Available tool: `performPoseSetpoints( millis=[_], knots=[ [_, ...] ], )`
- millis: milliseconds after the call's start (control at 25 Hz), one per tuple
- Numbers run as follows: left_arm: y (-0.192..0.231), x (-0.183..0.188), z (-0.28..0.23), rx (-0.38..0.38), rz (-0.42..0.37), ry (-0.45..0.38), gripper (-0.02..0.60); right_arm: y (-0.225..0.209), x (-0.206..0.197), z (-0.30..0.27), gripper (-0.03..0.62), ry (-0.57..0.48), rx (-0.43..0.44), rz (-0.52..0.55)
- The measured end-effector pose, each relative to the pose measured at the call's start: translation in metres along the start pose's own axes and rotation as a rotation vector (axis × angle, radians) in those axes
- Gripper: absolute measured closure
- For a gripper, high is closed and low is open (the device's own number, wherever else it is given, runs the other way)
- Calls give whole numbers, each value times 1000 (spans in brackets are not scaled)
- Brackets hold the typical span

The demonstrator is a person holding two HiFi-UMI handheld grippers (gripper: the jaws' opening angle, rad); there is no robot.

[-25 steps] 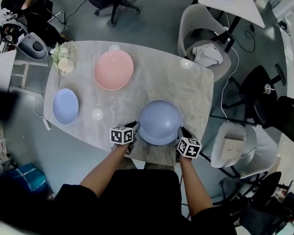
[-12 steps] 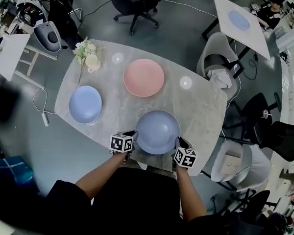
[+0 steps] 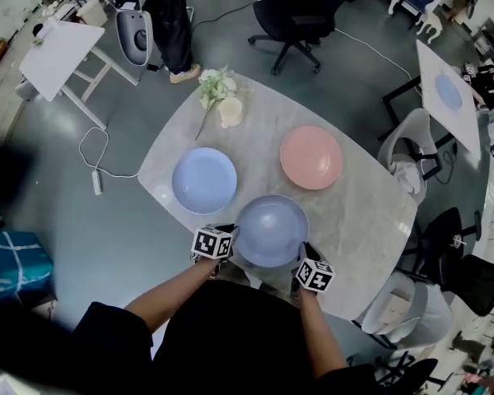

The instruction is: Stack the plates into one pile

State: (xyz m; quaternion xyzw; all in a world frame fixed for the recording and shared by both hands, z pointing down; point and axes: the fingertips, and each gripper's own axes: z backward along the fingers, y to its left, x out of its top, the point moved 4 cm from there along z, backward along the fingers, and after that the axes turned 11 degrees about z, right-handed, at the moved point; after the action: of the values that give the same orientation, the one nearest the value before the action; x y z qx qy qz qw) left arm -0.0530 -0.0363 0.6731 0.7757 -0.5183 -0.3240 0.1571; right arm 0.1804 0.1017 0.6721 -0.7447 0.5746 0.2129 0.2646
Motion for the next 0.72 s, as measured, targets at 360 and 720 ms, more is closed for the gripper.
performPoseSetpoints(
  millis=[360,720],
  knots=[
    [104,29,59,41,77,-52,525,109,45,-53,559,32,43,112],
    [180,63,81,46,120,-63,526,176,82,-106,559,64,41,189]
  ],
)
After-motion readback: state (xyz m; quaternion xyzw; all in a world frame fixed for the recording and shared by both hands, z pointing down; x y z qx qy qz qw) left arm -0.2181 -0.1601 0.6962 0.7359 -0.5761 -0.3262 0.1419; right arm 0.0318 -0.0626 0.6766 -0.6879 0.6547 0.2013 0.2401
